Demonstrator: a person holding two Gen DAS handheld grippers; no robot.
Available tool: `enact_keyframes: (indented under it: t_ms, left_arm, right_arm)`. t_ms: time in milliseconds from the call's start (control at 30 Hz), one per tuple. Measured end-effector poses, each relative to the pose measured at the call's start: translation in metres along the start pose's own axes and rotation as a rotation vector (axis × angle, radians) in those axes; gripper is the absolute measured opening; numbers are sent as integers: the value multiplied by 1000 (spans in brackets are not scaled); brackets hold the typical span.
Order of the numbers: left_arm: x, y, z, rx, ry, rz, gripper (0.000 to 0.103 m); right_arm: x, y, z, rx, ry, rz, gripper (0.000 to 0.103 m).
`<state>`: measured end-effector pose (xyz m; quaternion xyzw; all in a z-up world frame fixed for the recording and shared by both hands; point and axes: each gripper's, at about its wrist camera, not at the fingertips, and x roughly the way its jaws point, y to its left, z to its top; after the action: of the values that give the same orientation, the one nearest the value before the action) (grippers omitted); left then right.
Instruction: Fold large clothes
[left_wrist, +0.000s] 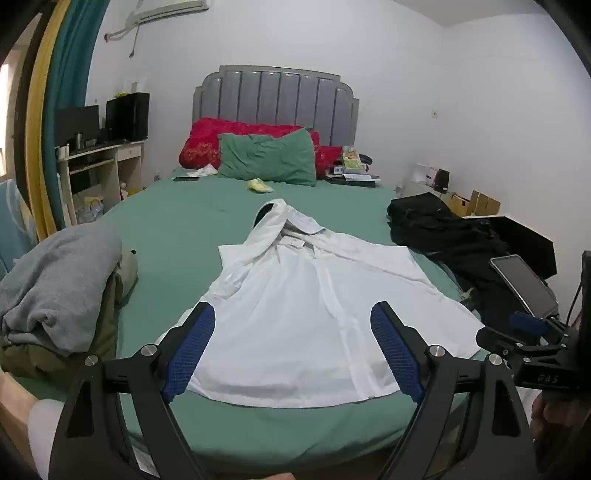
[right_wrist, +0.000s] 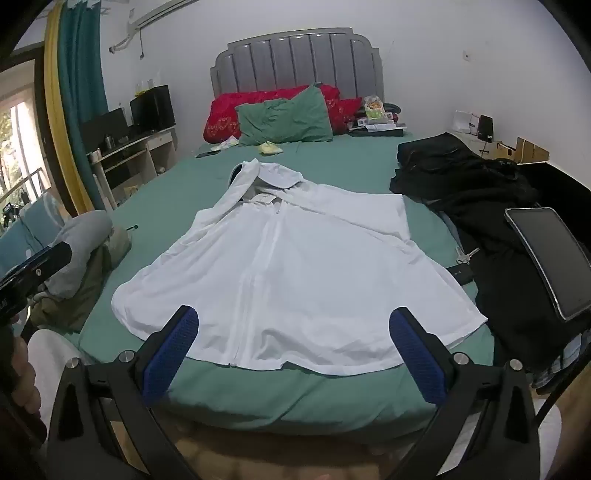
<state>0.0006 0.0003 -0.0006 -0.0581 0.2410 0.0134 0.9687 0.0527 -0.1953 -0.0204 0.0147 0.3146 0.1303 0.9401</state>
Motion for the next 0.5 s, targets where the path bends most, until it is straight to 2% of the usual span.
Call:
enact_keyframes:
  t_ms: [33,133,167,233,500]
  left_arm:
    - [1,0,0,2,2,-1,89]
    - [-1,2,-1,13,-6,-7,89]
    - [-8,-1,-4,20,-30,-11,89]
    - [-2,-8,-2,41,-4,8,89]
    - [-5,-9,0,34,-5,-2,89]
  right_arm:
    - [1,-1,0,-6,30,-10,102]
    - [4,-3,1,-7,33,-14,102]
    - [3,-4,0,-3,24,-11,102]
    - [1,-4,0,0,22,-10,102]
    - [-2,-12,0,14,6,-9,102]
